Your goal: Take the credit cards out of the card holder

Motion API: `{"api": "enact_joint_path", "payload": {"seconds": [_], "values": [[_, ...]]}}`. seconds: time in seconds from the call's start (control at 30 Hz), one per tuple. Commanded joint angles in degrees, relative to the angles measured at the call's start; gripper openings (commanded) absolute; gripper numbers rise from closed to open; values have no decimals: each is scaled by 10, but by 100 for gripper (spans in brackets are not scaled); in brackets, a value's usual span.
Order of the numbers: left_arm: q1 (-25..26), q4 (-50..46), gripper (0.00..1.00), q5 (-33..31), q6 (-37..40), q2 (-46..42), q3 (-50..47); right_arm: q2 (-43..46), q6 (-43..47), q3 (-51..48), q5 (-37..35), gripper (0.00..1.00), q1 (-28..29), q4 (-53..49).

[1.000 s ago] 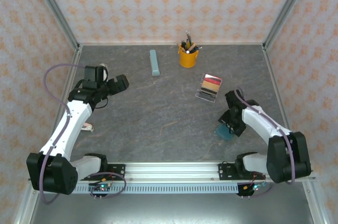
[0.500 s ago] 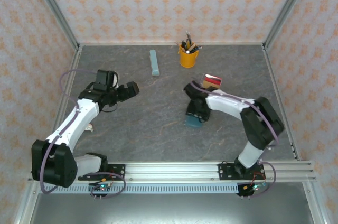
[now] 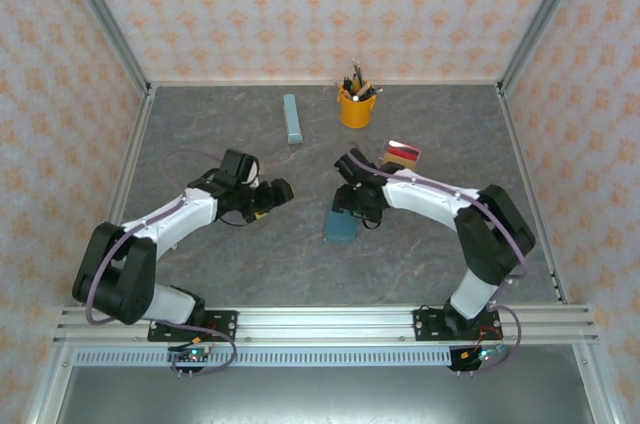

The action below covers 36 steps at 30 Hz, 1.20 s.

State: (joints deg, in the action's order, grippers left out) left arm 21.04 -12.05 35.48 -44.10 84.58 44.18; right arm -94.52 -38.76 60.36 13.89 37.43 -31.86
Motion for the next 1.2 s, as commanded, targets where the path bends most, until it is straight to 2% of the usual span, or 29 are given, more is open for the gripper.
{"api": "enact_joint_path", "payload": {"seconds": [0.0, 0.17, 0.33, 0.8, 0.97, 1.17], "values": [[21, 68, 67, 44, -32, 24, 8, -6, -4, -20, 31, 56, -2, 9], [59, 78, 57, 50, -42, 70, 36, -16, -3, -19, 9, 38, -2, -9], [86, 88, 51, 53, -53, 119, 62, -39, 2, -16, 3, 31, -2, -20], [114, 143, 47, 90, -83, 188, 92, -65, 7, -29, 14, 30, -2, 0], [114, 161, 41, 108, -83, 199, 97, -63, 7, -32, 29, 30, -2, 15], [115, 152, 28, 104, -69, 199, 103, -40, 6, -34, 38, 31, -5, 27]]}}
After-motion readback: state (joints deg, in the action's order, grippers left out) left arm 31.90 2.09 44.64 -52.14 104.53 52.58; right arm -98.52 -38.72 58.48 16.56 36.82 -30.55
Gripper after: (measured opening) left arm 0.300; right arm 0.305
